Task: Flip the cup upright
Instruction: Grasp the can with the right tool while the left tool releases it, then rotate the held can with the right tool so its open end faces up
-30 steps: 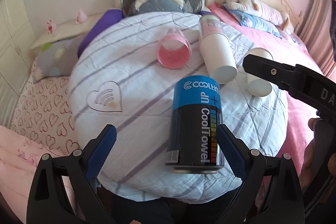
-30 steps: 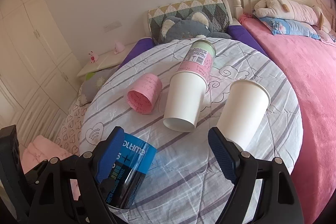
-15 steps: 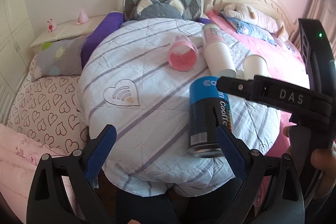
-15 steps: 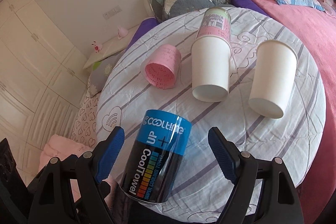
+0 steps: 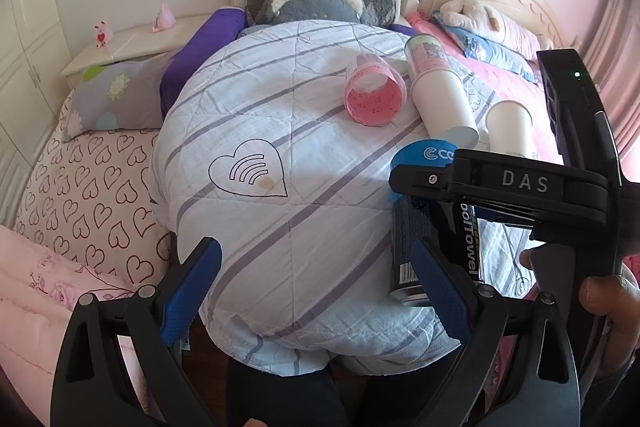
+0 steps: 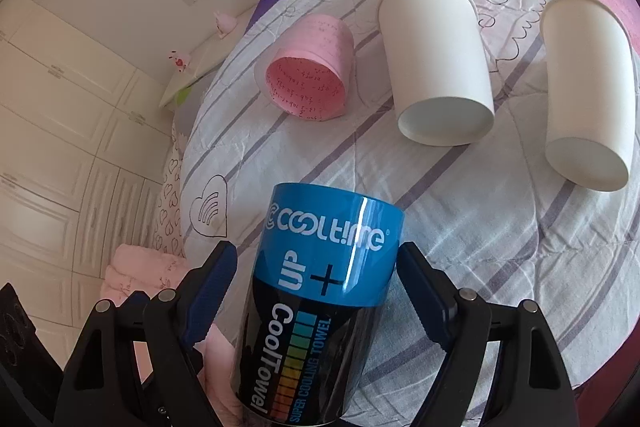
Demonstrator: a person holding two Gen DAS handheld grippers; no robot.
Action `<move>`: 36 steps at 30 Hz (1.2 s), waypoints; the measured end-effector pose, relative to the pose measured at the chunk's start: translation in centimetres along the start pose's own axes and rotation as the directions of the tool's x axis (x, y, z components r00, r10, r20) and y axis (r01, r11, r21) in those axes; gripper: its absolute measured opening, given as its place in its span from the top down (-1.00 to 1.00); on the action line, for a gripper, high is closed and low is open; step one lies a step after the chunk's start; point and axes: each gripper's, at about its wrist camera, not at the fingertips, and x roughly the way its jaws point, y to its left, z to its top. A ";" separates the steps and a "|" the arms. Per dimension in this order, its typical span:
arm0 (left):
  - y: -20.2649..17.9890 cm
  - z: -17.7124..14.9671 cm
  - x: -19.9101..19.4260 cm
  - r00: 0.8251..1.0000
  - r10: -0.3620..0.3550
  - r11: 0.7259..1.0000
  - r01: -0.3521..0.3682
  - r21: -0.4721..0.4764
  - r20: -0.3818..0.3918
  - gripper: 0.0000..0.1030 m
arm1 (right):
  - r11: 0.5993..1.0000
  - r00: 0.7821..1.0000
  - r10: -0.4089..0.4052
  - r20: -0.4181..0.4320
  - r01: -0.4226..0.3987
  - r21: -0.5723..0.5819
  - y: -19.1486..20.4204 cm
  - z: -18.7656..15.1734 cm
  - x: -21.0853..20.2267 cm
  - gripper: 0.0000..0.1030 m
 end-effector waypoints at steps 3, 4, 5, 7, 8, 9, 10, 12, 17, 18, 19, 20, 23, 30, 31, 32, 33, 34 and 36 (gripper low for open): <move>0.1 0.1 0.4 1.000 -0.002 1.000 0.002 0.000 -0.008 -0.89 | 1.000 1.000 0.009 -0.016 -0.009 0.004 -0.3 0.2 0.8 -0.61; 0.1 0.1 0.5 1.000 -0.005 1.000 0.005 -0.001 -0.011 -0.89 | 1.000 1.000 0.016 -0.017 -0.016 0.002 -0.3 0.3 1.0 -0.61; 0.1 0.2 0.6 1.000 -0.006 1.000 0.006 -0.002 -0.010 -0.89 | 1.000 1.000 0.024 -0.016 -0.024 -0.005 -0.3 0.3 1.2 -0.61; 0.2 0.3 0.8 1.000 -0.005 1.000 0.005 0.000 -0.013 -0.89 | 0.999 1.000 0.026 -0.012 -0.026 -0.030 -0.2 0.3 1.3 -0.54; 0.1 0.3 0.9 1.000 -0.008 1.000 0.008 0.002 -0.015 -0.89 | 0.999 1.000 0.024 -0.009 -0.024 -0.038 0.0 0.3 1.4 -0.47; 0.2 0.4 0.9 1.000 -0.011 1.000 0.011 0.003 -0.014 -0.89 | 0.998 1.000 0.026 -0.011 -0.026 -0.049 0.1 0.4 1.5 -0.42; 0.2 0.4 0.8 1.000 -0.014 1.000 0.014 0.004 -0.012 -0.89 | 0.998 0.999 0.031 -0.011 -0.031 -0.053 0.0 0.2 1.3 -0.42; 0.1 0.4 0.7 1.000 -0.026 1.000 0.026 0.011 -0.004 -0.89 | 0.996 1.000 0.029 0.007 -0.028 -0.081 0.3 0.2 0.9 -0.42; -0.2 0.9 0.3 0.995 -0.101 0.995 0.101 0.019 0.006 -0.89 | 0.982 0.992 0.015 0.122 0.008 -0.188 2.0 0.6 -1.2 -0.40; -0.3 1.1 0.4 0.993 -0.117 0.993 0.117 0.019 0.005 -0.89 | 0.977 0.989 0.006 0.151 0.026 -0.212 2.4 0.7 -1.6 -0.40; -0.4 1.3 0.5 0.992 -0.122 0.992 0.122 0.019 0.007 -0.89 | 0.969 0.983 -0.002 0.185 0.048 -0.244 3.0 0.9 -2.0 -0.40; -0.6 1.5 0.7 0.993 -0.113 0.993 0.112 0.022 0.018 -0.89 | 0.958 0.977 -0.013 0.215 0.074 -0.278 3.5 1.1 -2.3 -0.39; -0.9 2.0 1.6 0.996 -0.092 0.996 0.092 0.019 0.010 -0.89 | 0.920 0.951 -0.042 0.306 0.156 -0.359 4.9 1.3 -2.8 -0.38; -0.7 1.8 3.4 0.999 -0.035 0.999 0.035 0.007 -0.023 -0.89 | 0.807 0.901 -0.126 0.415 0.336 -0.486 6.1 0.3 -1.7 -0.35; -0.7 1.9 3.4 0.999 -0.030 1.000 0.030 0.005 -0.022 -0.89 | 0.809 0.907 -0.117 0.405 0.324 -0.491 6.1 0.3 -1.7 -0.34; -0.7 1.9 3.4 1.000 -0.020 1.000 0.020 0.006 -0.019 -0.89 | 0.813 0.911 -0.111 0.397 0.313 -0.492 6.1 0.4 -1.8 -0.34; -0.6 1.8 3.3 1.000 -0.011 1.000 0.011 0.008 -0.013 -0.89 | 0.813 0.913 -0.107 0.393 0.308 -0.494 6.2 0.4 -1.7 -0.34; -0.6 1.8 3.2 1.000 -0.001 1.000 0.001 0.008 -0.007 -0.89 | 0.810 0.913 -0.110 0.393 0.311 -0.496 6.3 0.5 -1.7 -0.34; -0.6 1.9 3.1 1.000 0.015 1.000 -0.015 0.007 -0.001 -0.89 | 0.808 0.908 -0.123 0.401 0.326 -0.491 6.6 0.3 -1.8 -0.36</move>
